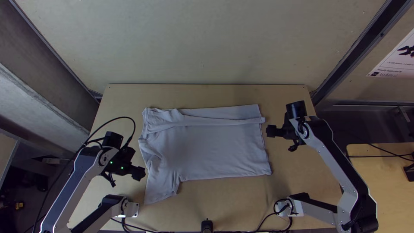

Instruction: Fold the t-shirt

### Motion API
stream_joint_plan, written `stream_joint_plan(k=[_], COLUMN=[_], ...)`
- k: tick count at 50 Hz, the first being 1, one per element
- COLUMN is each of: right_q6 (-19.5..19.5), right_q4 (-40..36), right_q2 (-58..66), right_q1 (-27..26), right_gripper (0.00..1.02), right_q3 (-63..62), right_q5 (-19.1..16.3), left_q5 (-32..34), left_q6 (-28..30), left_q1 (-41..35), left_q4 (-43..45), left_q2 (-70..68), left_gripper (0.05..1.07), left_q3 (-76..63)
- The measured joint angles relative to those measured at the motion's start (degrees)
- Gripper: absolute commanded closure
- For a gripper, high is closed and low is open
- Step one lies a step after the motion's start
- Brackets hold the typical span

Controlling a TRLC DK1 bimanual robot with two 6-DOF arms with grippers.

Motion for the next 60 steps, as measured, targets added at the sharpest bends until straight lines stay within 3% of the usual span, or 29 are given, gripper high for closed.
stream_joint_plan(k=[28, 34, 39, 46, 56, 58, 60], right_q6=[-0.2, -0.57, -1.31, -1.7, -3.34, -3.93, -4.37], right_q4=[0.13, 0.57, 1.18, 2.14, 2.23, 2.23, 2.23], right_q2=[-2.32, -2.32, -2.32, -2.32, -2.32, -2.32, -2.32], right_q1=[1.99, 1.97, 1.97, 1.97, 1.88, 1.7, 1.64], right_gripper=[0.07, 0.07, 0.07, 0.07, 0.07, 0.07, 0.07], right_q3=[-8.9, -10.14, -11.02, -12.31, -14.43, -14.82, -15.21], right_q5=[-0.28, -0.52, -0.63, -0.63, -0.9, -1.05, -1.07], left_q5=[-0.31, -0.31, -0.31, -0.31, 0.39, 0.57, 1.05], left_q6=[-1.53, -2.14, -3.69, -5.75, -6.69, -6.69, -6.71], left_q1=[-5.57, -7.98, -9.94, -11.58, -11.78, -11.85, -11.91], left_q4=[0.5, 1.01, 2.29, 4.28, 5.9, 6.08, 6.08], left_q2=[10.84, 13.92, 16.76, 21.05, 23.41, 23.41, 23.45], left_gripper=[0.27, 0.41, 0.45, 0.71, 0.74, 0.84, 1.02], left_q3=[-2.03, -2.03, -2.03, -2.03, -2.03, -2.03, -2.03])
